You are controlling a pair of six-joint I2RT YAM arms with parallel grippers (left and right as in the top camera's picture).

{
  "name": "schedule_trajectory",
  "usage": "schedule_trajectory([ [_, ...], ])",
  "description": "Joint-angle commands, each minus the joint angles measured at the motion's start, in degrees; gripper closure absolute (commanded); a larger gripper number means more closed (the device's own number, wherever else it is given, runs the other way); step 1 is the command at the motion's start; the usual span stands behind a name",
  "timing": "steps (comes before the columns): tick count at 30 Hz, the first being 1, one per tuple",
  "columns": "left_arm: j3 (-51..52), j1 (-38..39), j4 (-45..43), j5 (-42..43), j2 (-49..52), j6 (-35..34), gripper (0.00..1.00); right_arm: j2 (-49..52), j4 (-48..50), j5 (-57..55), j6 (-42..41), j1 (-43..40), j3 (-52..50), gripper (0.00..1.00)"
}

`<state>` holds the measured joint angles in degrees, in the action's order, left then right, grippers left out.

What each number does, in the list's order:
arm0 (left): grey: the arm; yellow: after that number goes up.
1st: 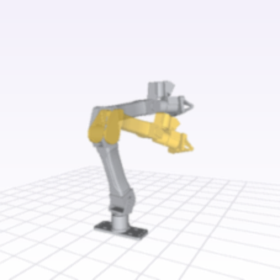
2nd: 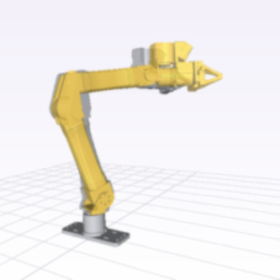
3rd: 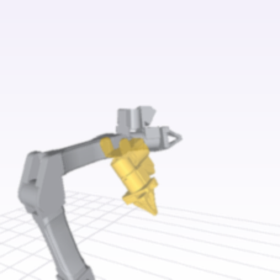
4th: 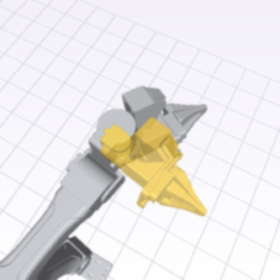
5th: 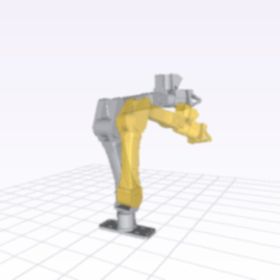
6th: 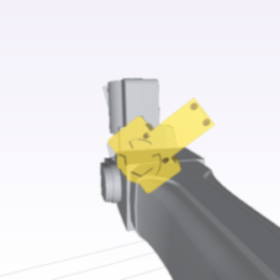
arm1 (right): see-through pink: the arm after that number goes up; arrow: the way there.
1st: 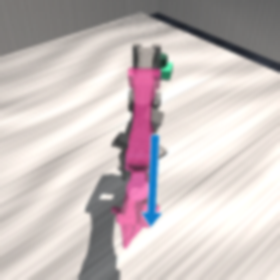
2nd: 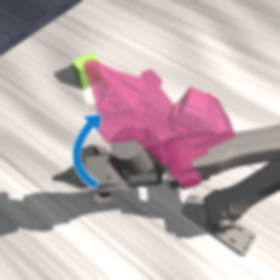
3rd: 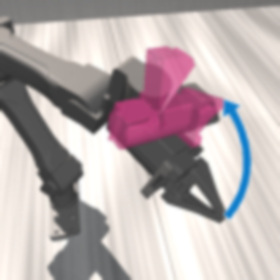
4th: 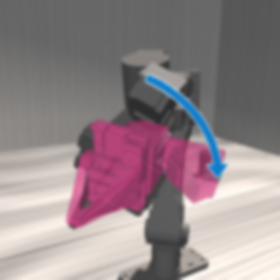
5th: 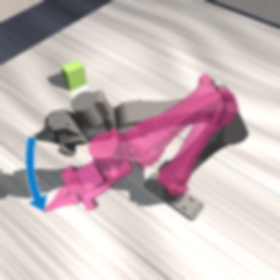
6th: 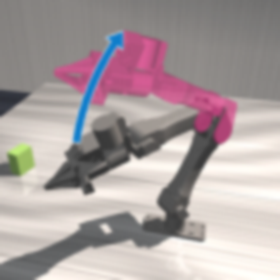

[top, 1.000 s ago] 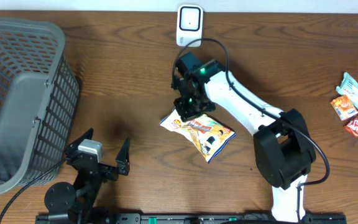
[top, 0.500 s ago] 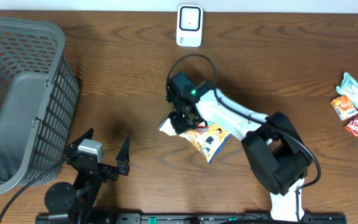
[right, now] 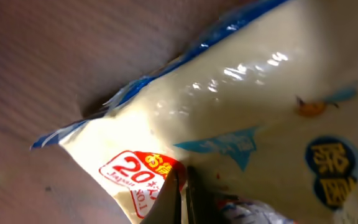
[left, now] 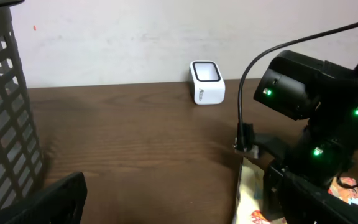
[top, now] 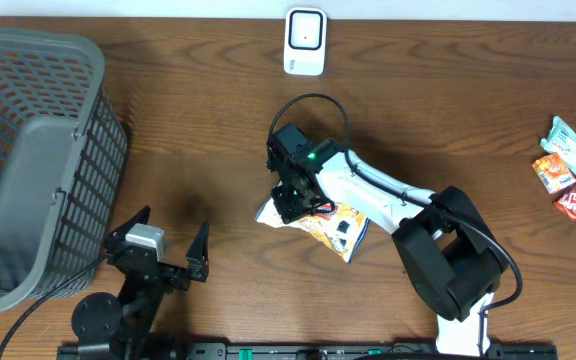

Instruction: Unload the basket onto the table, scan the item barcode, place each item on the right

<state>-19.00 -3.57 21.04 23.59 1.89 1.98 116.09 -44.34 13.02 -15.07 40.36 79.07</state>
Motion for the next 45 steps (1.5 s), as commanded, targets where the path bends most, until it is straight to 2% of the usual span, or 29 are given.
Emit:
schedule_trajectory([
  [1,-0.33,0.22,-0.07,-0.31,-0.11,0.79,0.02,-1.09,-3.21,-4.61,0.87,-1.49,4.22,0.99],
  [5,-0.33,0.22,-0.07,-0.31,-0.11,0.79,0.02,-2.91,-10.88,-11.08,0.76,-2.47,9.57,0.97],
  [8,-0.33,0.22,-0.07,-0.31,-0.11,0.79,0.02,-4.59,-15.87,-17.84,1.25,-2.49,12.61,0.85],
  [9,-0.33,0.22,-0.07,-0.31,-0.11,0.79,0.02,-5.35,-17.31,-19.93,2.54,-2.38,13.25,0.78],
  [10,-0.33,0.22,-0.07,-0.33,-0.11,0.79,0.02,-6.08,-18.29,-21.2,4.11,-2.27,13.46,0.59],
  [12,-0.33,0.22,-0.07,-0.31,-0.11,0.79,0.02,-7.41,-20.98,-23.45,8.07,-1.77,13.44,0.11],
  [13,-0.33,0.22,-0.07,-0.31,-0.11,0.79,0.02,-7.72,-22.67,-24.02,9.62,-1.44,13.4,0.01],
  [17,-0.33,0.22,-0.07,-0.31,-0.11,0.79,0.02,-7.76,-26.16,-24.33,12.61,0.5,11.93,0.01],
  [24,-0.33,0.22,-0.07,-0.31,-0.11,0.79,0.02,-7.76,-21.94,-28.15,13.05,7.67,5.31,0.01],
  [29,-0.33,0.22,-0.07,-0.31,-0.11,0.79,0.02,-7.76,-13.2,-34.34,13.07,10.93,-2.14,0.01],
  [34,-0.33,0.22,-0.07,-0.33,-0.11,0.79,0.02,-7.74,-0.37,-41.42,14.56,10.95,-11.15,0.01],
  [38,-0.33,0.22,-0.07,-0.31,-0.11,0.79,0.02,-7.74,7.78,-42.64,19.67,10.05,-18.14,0.15],
  [40,-0.33,0.22,-0.07,-0.31,-0.11,0.79,0.02,-7.74,10.36,-42.69,20.22,9.88,-20.96,0.31],
  [41,-0.33,0.22,-0.07,-0.31,-0.11,0.79,0.02,-7.74,11.52,-42.66,21.2,9.88,-22.05,0.51],
  [43,-0.33,0.22,-0.07,-0.31,-0.11,0.79,0.02,-7.74,12.0,-42.73,23.63,9.88,-23.17,0.77],
  [44,-0.33,0.22,-0.07,-0.33,-0.11,0.79,0.02,-7.74,11.69,-42.71,24.13,9.88,-23.15,0.92],
  [45,-0.33,0.22,-0.07,-0.31,-0.11,0.79,0.02,-7.78,11.52,-42.6,23.96,9.88,-22.99,0.99],
])
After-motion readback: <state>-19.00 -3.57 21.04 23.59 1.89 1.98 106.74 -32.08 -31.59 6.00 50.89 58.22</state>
